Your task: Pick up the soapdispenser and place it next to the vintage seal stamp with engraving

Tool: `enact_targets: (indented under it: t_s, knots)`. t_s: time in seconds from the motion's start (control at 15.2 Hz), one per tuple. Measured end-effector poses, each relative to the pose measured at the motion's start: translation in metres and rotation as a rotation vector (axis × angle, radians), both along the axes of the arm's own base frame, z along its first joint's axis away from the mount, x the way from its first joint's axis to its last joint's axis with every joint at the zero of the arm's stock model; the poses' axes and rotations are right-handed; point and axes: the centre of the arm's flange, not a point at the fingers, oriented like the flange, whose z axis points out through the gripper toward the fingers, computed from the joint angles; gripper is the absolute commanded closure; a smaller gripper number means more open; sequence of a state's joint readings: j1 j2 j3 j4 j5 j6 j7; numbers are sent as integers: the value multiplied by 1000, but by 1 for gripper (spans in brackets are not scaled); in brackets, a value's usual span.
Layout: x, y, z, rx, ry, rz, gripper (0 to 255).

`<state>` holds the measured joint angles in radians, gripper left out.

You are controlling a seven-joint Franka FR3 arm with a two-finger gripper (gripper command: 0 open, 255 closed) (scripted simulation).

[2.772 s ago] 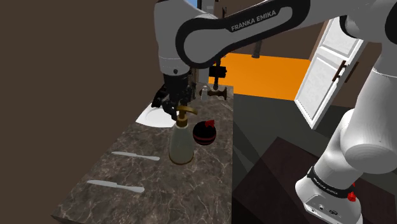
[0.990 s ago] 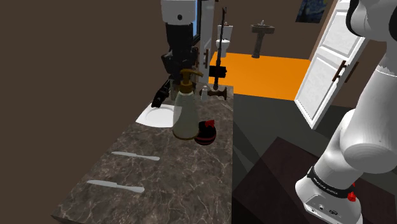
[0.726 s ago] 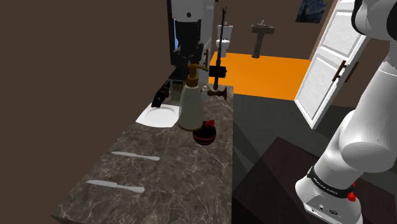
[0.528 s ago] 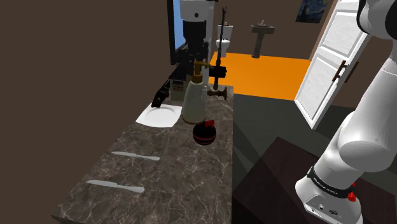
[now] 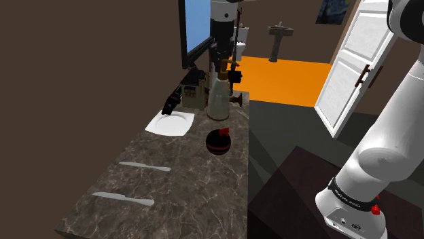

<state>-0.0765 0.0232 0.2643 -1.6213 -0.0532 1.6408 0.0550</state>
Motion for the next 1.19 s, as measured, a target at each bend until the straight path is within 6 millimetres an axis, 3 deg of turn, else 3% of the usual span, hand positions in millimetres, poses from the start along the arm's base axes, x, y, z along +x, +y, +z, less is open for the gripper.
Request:
enact_targets:
  t_s: [1.19]
  knots:
    - [69, -227, -2, 0, 1, -1, 255]
